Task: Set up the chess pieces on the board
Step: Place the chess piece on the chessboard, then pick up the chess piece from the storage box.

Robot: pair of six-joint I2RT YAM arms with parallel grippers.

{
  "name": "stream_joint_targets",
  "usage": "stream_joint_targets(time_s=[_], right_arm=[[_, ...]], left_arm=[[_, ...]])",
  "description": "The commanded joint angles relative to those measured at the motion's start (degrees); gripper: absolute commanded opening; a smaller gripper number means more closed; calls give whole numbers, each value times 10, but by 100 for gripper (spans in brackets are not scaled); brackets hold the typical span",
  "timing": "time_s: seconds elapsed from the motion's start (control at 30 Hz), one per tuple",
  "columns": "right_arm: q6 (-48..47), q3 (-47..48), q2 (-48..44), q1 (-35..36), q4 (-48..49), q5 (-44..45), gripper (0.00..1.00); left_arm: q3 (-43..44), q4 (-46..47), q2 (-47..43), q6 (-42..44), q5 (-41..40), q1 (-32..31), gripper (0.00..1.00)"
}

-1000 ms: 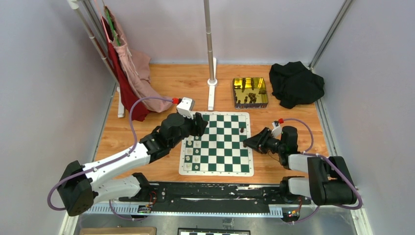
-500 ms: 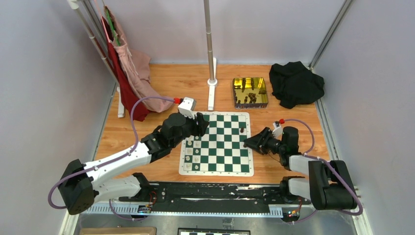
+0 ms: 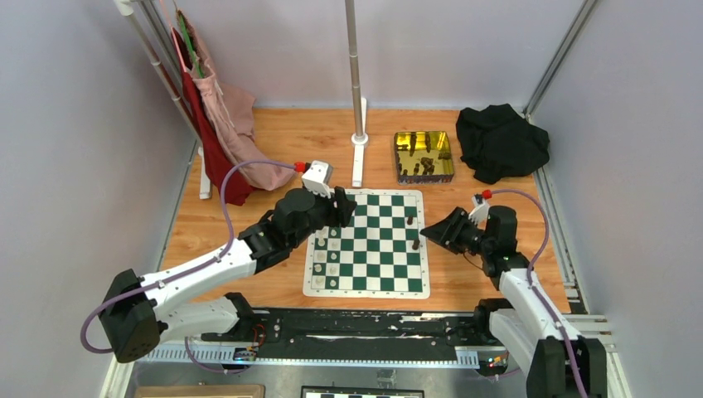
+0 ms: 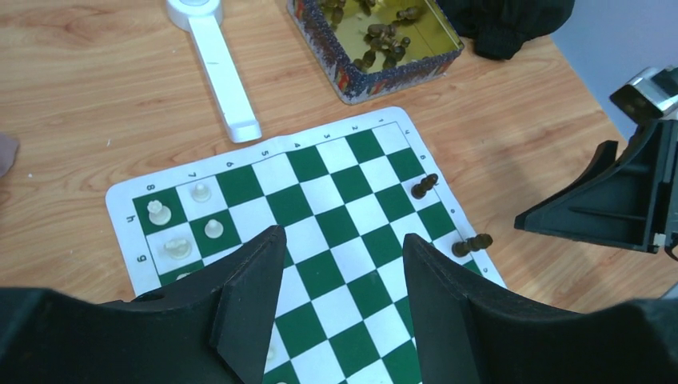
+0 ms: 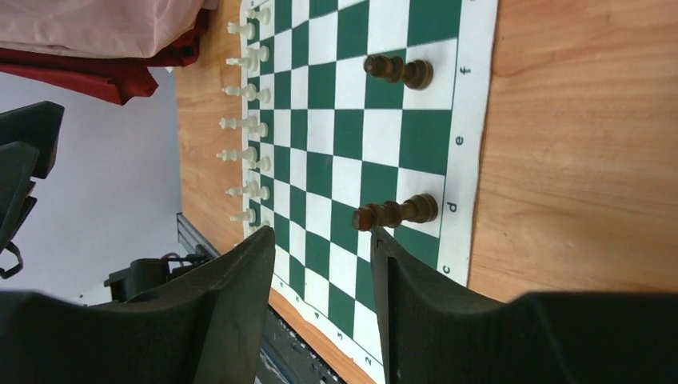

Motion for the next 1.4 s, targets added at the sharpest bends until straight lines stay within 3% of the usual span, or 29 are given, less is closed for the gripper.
stream_joint_targets(time_s=[0.0,0.23,0.53,0.93,1.37], right_arm=[[-79,64,-48,-7,-161,68,52],[-123,149,10,-5,-159,140,48],[-225,367,239,28,-137,238,32],[-346,679,550,83,-206,367,31],[-429,825,723,96,-206,484,33]], left_arm=[[23,12,4,-1,-10,-7,61],[36,23,32,-9,-8,-8,62],[54,28,69,-17,-20,-7,62],[80,32,119,-31,-16,-7,63],[43,64,106,-38,-26,-7,63]])
